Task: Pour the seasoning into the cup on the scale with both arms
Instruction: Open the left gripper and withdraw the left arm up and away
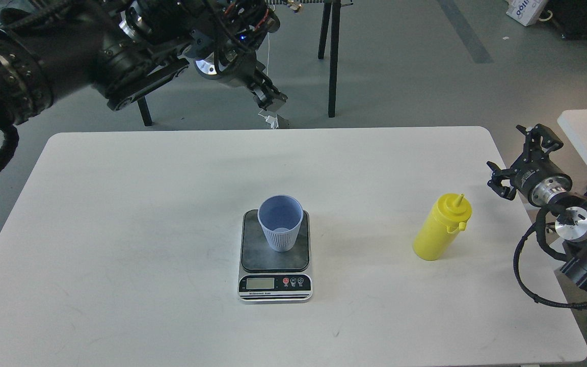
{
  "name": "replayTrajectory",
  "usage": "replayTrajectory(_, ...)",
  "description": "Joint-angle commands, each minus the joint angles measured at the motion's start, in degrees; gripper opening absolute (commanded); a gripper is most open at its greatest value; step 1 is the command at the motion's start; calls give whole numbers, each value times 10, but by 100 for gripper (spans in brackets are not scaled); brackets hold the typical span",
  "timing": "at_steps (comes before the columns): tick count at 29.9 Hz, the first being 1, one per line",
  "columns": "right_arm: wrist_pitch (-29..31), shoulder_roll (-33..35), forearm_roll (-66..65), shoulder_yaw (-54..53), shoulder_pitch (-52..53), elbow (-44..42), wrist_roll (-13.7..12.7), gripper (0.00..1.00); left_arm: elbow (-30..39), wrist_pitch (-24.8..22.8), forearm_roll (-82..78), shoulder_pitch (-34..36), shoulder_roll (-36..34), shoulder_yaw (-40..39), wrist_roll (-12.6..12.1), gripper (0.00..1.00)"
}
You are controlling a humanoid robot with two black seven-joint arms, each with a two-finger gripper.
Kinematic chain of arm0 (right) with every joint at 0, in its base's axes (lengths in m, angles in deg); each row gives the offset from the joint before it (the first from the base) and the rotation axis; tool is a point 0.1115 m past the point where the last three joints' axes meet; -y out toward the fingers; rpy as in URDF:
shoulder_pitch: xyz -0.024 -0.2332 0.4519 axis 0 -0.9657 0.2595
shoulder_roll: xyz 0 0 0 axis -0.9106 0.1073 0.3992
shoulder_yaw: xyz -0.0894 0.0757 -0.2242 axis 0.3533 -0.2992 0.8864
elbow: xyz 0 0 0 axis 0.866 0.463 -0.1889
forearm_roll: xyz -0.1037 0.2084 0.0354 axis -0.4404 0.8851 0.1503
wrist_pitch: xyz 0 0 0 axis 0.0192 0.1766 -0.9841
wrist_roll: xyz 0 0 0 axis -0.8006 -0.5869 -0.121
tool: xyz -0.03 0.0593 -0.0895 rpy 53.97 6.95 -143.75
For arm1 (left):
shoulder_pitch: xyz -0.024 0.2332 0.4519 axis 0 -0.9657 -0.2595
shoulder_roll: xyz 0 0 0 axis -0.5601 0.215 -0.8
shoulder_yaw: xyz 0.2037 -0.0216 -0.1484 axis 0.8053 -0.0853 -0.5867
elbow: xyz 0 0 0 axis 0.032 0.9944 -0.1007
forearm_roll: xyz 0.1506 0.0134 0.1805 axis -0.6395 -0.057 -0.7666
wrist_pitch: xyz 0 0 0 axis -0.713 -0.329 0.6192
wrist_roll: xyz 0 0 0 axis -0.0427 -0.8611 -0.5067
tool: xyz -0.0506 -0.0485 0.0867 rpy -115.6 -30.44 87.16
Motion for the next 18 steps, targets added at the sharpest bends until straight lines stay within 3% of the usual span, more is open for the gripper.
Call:
replayTrajectory(1,0,0,0,0,0,0,0,100,-89,0,150,3,-6,-2,0,81)
replayTrajectory(5,0,-1,0,0,0,0,0,100,-215,0,341,-6,-8,-16,0,82)
replayTrajectory(9,0,-4,0,1,1,3,0,100,-306,0,491,-64,-13,-68,0,87)
replayTrajectory(18,0,-11,1,1,10,10,-4,100,-430,0,566,-202,-44,-286,0,89)
